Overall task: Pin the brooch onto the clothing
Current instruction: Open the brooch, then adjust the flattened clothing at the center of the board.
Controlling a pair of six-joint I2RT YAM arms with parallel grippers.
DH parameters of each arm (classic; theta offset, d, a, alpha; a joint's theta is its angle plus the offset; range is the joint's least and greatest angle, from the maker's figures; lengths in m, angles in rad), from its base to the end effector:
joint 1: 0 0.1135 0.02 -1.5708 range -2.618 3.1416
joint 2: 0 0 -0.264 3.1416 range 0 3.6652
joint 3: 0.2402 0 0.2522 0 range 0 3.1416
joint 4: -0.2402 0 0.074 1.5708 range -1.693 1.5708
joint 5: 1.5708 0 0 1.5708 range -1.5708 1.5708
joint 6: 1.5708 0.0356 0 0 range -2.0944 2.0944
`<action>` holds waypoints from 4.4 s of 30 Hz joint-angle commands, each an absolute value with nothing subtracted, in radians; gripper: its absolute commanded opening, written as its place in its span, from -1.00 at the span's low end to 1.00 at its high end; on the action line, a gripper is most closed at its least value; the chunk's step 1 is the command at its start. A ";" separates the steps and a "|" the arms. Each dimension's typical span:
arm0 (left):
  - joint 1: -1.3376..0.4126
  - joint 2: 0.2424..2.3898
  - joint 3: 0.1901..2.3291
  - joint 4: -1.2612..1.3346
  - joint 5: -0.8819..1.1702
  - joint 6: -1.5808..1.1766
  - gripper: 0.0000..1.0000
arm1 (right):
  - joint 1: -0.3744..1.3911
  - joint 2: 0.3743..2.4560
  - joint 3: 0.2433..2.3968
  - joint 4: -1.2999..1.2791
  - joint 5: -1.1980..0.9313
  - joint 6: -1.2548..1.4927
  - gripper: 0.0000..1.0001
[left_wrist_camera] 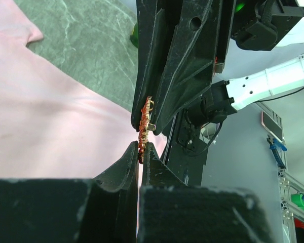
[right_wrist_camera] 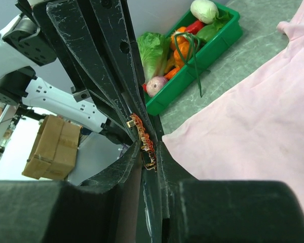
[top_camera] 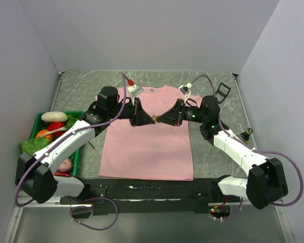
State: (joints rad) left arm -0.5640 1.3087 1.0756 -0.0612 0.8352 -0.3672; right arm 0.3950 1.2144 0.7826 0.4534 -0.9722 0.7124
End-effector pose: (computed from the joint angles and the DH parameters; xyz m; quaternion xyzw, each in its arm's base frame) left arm 0.2373 -0.1813 0.3419 0.3126 0.7068 -0.5356 0.3404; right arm 0.2374 0.1309 0.3149 -0.2320 0.6634 0.6102 0.3657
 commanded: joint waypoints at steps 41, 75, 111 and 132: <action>-0.494 1.333 1.108 -0.080 0.719 -0.371 -0.98 | 0.331 1.078 0.781 0.476 -1.043 0.713 0.36; -0.488 1.249 1.104 -0.144 0.446 -0.293 -0.98 | 0.511 1.429 1.181 -0.360 -0.057 0.379 0.21; -0.486 1.244 1.108 -0.150 0.443 -0.290 -0.98 | 0.457 2.063 1.638 -0.563 0.129 0.445 0.08; -0.486 1.243 1.114 -0.153 0.465 -0.291 -0.98 | 0.440 2.220 1.775 -0.632 0.181 0.462 0.06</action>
State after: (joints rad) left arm -0.4873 1.2598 1.0843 -0.1703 0.4423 -0.2924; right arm 0.4488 2.1948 1.7199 -0.6147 0.1444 0.4480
